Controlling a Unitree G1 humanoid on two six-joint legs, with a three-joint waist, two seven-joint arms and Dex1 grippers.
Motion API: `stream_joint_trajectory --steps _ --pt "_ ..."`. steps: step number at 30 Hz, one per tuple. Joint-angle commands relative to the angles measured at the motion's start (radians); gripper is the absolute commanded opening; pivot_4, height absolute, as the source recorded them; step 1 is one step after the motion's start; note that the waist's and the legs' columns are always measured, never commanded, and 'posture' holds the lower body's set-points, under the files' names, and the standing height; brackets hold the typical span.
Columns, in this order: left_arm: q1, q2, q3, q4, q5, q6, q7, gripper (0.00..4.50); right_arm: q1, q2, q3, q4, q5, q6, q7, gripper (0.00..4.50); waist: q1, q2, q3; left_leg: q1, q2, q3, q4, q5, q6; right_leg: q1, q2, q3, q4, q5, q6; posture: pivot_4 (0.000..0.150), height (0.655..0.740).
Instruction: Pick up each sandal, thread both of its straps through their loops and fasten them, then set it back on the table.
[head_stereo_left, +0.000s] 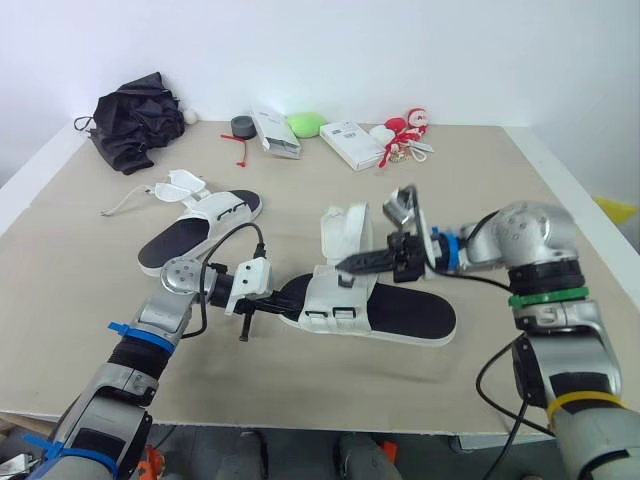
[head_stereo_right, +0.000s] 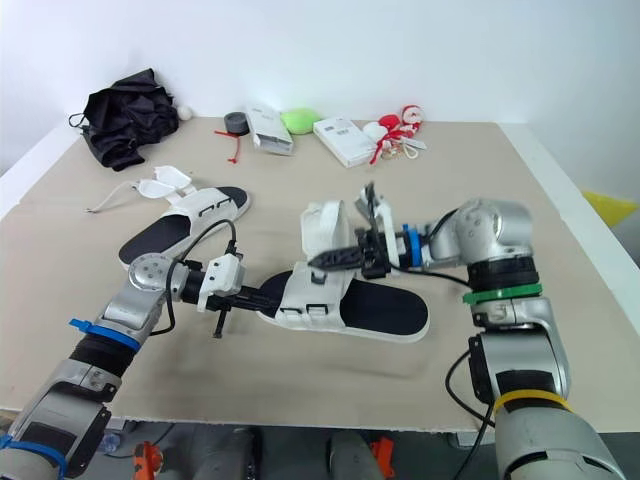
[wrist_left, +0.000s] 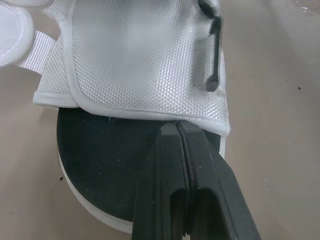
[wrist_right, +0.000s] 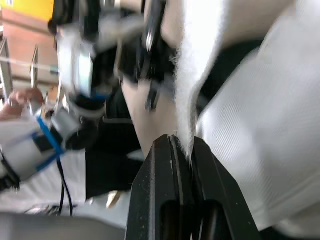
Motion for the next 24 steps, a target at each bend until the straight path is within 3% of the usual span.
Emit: stream_joint_trajectory --steps 1,6,13,24 --pt "0.041 0.008 -0.073 0.038 0.062 0.018 -0.024 0.0 0.011 0.02 -0.001 0.008 -0.027 -0.021 -0.005 0.06 0.0 0.0 0.0 0.0 0.0 0.0 0.0 0.0 0.001 0.001 0.0 0.0 0.0 0.0 -0.001 0.15 0.738" --pt "0.043 0.012 -0.072 0.036 0.059 0.021 -0.025 0.0 0.074 0.028 0.038 -0.067 -0.035 0.003 -0.014 0.06 0.0 0.0 0.0 0.0 0.0 0.0 0.0 -0.001 0.001 0.0 0.0 0.0 0.0 0.0 -0.002 0.15 0.738" --pt "0.036 0.01 -0.073 0.042 0.059 0.025 -0.027 0.0 0.126 -0.012 0.087 -0.182 0.073 0.028 0.037 0.06 0.0 0.0 0.0 0.0 0.0 0.0 0.0 -0.001 0.001 0.0 0.0 0.0 0.001 0.0 -0.002 0.15 0.738" --pt "0.037 0.009 -0.075 0.046 0.059 0.026 -0.029 0.0 0.157 -0.022 0.119 -0.202 0.11 0.028 -0.011 0.06 0.0 0.0 0.0 0.0 0.0 0.0 0.0 -0.001 0.001 0.001 0.0 0.0 0.001 -0.001 -0.001 0.15 0.738"
